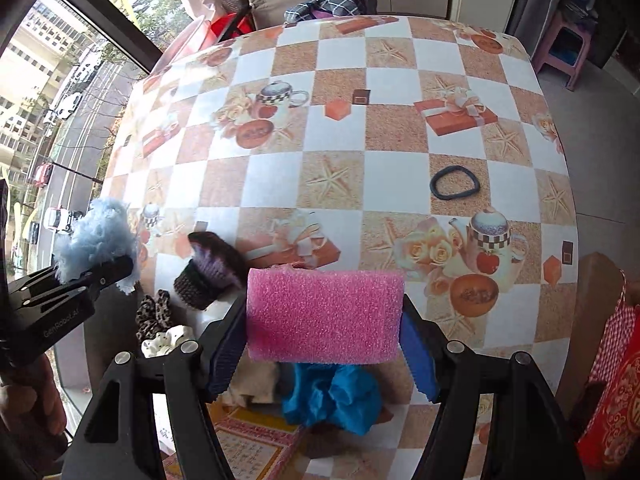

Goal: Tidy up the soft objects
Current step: 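Lift the fluffy fur with the left tool while the right tool carries the pink sponge toward the box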

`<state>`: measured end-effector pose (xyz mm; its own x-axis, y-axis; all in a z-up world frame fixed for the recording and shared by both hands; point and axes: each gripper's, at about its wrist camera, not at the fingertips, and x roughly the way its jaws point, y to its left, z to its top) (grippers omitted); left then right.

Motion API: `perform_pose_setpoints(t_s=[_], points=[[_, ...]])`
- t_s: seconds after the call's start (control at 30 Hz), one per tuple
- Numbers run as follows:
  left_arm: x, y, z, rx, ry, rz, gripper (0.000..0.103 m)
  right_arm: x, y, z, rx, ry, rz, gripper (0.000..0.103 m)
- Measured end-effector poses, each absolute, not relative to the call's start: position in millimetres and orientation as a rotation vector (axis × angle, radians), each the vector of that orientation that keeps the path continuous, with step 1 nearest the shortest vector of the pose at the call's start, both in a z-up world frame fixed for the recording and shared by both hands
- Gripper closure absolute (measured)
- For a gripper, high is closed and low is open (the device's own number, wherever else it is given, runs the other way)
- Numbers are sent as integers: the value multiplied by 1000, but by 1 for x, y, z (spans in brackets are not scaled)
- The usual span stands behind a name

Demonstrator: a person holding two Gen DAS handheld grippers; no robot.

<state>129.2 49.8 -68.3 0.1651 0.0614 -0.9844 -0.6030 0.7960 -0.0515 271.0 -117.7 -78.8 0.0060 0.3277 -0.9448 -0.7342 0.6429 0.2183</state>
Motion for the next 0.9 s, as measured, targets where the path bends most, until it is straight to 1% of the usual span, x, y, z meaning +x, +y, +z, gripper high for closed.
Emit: perform_pose_setpoints(t_s=[0.47, 0.7, 0.9], points=[[56, 9, -38, -433, 1327, 437, 80, 193, -123, -29, -430, 1287, 982, 32], [27, -16, -29, -371, 1343, 370, 80, 160, -144, -16, -480, 1288, 1000, 32], [5, -35, -29, -342, 1375, 305, 80, 134, -164, -18, -544, 1307, 1002, 32]])
